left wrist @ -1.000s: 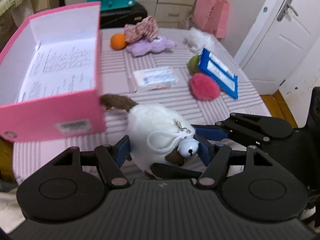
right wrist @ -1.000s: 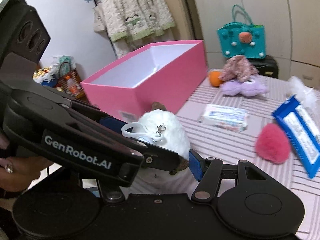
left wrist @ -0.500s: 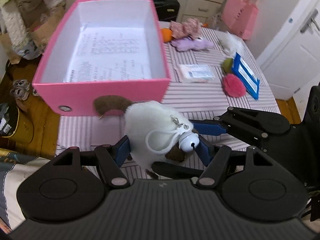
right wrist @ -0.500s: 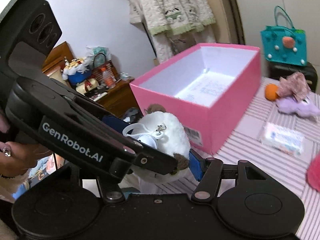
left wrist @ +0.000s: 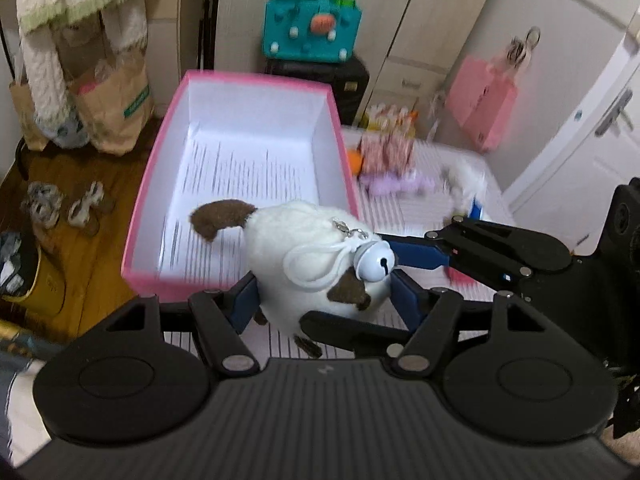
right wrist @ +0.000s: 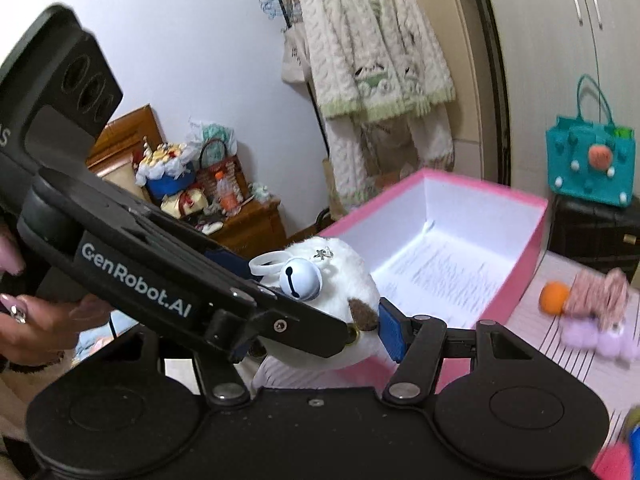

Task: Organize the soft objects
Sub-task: 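Lift the panda plush with the left gripper and carry it over the pink box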

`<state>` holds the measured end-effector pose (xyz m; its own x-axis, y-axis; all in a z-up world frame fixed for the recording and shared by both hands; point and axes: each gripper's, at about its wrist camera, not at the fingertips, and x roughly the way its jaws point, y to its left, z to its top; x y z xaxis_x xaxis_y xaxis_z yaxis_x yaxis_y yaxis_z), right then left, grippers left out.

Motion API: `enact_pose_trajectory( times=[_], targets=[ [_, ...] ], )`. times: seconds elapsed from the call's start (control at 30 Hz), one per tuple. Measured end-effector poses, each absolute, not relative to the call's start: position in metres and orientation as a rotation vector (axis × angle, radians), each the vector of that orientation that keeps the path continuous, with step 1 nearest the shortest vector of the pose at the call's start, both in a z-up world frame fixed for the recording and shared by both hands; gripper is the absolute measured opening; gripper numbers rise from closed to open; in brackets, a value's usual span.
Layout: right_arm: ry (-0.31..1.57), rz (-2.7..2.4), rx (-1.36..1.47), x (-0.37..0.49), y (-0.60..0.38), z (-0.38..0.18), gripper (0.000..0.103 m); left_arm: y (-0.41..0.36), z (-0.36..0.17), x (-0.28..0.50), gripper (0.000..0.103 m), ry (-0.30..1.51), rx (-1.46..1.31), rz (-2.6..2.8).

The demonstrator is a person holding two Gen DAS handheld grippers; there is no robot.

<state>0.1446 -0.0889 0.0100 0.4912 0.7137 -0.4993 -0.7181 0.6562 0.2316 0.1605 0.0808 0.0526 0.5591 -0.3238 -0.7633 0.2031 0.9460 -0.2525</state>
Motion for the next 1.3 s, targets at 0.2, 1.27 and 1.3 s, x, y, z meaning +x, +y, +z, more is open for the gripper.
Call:
enact_pose_trajectory(
  times=[0.2, 1.27, 1.3],
  targets=[
    [0.528, 0.830, -0.052, 0.186, -0.094, 0.025, 0.067, 0.082, 0.056, 0.195, 0.069, 0.772, -0.179, -0.350],
    [0.674, 0.566, -0.532, 0.351, -0.027, -0.060, 0.069, 0.106, -0.059, 0.379, 0.063, 1.043, -0.513, -0.211],
    [0.672, 0.551, -0.517, 0.349, -0.030, -0.058, 0.070, 0.109, -0.057, 0.376, 0.063, 1.030, -0.517, -0.202]
  ],
)
